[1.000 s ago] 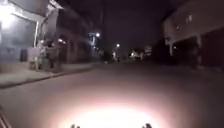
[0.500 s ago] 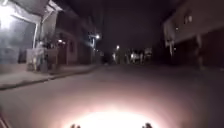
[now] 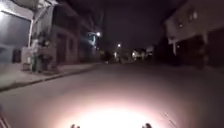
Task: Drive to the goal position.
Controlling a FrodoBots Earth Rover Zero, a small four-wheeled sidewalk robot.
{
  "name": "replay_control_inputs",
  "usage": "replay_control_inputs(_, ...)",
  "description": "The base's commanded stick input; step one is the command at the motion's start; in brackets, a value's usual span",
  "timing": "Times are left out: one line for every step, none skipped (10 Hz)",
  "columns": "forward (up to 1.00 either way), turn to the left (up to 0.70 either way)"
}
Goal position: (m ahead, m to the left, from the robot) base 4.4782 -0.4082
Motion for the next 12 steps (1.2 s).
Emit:
replay_control_inputs(1.00, 0.00)
replay_control_inputs(1.00, 0.00)
replay_control_inputs(1.00, 0.00)
replay_control_inputs(1.00, 0.00)
replay_control_inputs(1.00, 0.00)
replay_control_inputs(1.00, 0.00)
replay_control_inputs(1.00, 0.00)
replay_control_inputs(1.00, 0.00)
replay_control_inputs(1.00, 0.00)
replay_control_inputs(1.00, 0.00)
replay_control_inputs(1.00, 0.00)
replay_control_inputs(1.00, 0.00)
